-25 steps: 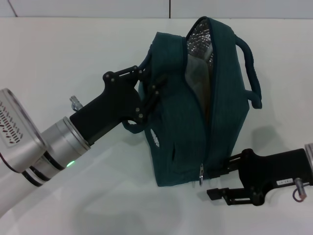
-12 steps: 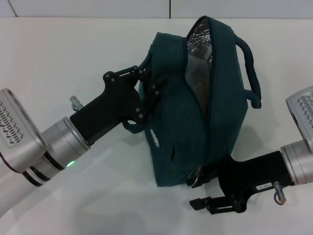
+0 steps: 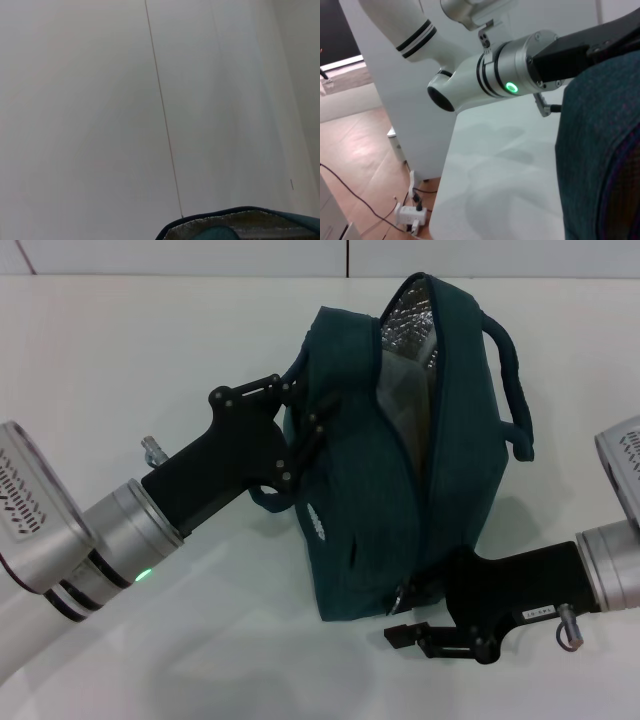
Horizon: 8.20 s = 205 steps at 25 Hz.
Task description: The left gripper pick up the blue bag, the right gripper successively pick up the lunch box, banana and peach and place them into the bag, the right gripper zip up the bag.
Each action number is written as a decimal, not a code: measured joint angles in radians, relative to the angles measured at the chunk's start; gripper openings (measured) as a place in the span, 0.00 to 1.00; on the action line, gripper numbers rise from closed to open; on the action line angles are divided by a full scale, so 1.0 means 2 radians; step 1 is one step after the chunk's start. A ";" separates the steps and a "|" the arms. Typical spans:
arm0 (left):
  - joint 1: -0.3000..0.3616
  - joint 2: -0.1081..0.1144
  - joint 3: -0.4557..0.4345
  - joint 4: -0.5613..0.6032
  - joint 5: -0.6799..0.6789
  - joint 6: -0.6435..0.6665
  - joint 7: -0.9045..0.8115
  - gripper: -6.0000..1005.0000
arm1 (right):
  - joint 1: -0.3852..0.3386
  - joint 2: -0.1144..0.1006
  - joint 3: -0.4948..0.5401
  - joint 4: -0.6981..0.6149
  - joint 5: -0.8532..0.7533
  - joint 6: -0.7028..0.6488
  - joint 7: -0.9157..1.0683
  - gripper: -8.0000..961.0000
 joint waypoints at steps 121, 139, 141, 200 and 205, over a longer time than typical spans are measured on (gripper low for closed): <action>0.149 0.003 0.094 0.064 -0.036 0.024 -0.092 0.77 | 0.047 0.001 -0.069 -0.021 0.227 0.046 -0.217 0.03; 0.129 0.004 0.092 0.068 -0.042 0.012 -0.088 0.59 | 0.041 0.001 -0.079 -0.008 0.252 0.051 -0.223 0.03; 0.129 0.004 0.092 0.068 -0.042 0.012 -0.088 0.51 | 0.041 0.000 -0.078 -0.008 0.252 0.051 -0.223 0.03; 0.017 0.000 0.071 -0.001 -0.066 0.037 -0.154 0.49 | -0.012 0.000 -0.121 0.026 0.483 0.018 -0.362 0.03; 0.022 0.000 0.060 -0.001 -0.065 0.033 -0.153 0.48 | -0.015 0.001 -0.123 0.026 0.484 0.015 -0.366 0.03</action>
